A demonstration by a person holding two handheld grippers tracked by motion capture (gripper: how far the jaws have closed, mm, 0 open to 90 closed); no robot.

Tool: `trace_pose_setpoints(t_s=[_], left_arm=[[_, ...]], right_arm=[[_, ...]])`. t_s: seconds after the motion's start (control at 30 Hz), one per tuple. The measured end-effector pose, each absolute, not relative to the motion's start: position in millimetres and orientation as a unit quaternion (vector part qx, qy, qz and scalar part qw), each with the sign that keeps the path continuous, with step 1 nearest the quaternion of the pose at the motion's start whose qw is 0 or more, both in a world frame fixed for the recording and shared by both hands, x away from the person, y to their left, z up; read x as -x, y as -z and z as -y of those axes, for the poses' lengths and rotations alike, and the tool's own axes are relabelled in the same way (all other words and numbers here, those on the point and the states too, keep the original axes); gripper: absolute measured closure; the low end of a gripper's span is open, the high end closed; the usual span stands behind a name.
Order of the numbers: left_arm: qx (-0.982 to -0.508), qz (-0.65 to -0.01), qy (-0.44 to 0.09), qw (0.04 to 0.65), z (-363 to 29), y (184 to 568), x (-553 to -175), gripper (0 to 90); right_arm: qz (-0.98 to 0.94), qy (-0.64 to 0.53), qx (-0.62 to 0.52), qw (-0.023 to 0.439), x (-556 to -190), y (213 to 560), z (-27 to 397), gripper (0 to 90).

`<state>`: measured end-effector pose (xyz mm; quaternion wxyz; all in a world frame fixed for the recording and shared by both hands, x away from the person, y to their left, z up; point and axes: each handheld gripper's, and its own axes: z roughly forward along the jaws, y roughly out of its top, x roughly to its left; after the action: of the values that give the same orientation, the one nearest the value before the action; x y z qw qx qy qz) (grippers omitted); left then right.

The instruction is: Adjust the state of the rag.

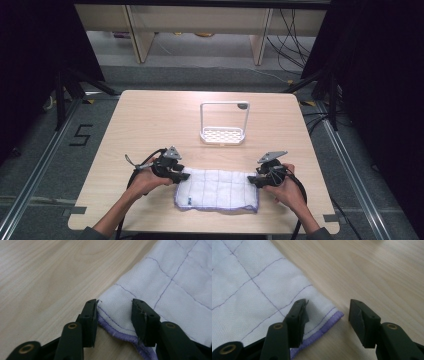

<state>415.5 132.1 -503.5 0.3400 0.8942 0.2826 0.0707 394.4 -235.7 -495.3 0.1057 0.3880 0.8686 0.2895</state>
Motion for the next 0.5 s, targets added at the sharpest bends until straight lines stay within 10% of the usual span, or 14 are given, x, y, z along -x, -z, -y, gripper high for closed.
trace_pose_setpoints(t_s=[0.5], left_arm=[[-0.896, -0.254, -0.066, 0.357, -137, 501, -380, 82.0]], right_arm=[[-0.885, -0.296, -0.347, 0.096, -403, 493, 232, 81.3]])
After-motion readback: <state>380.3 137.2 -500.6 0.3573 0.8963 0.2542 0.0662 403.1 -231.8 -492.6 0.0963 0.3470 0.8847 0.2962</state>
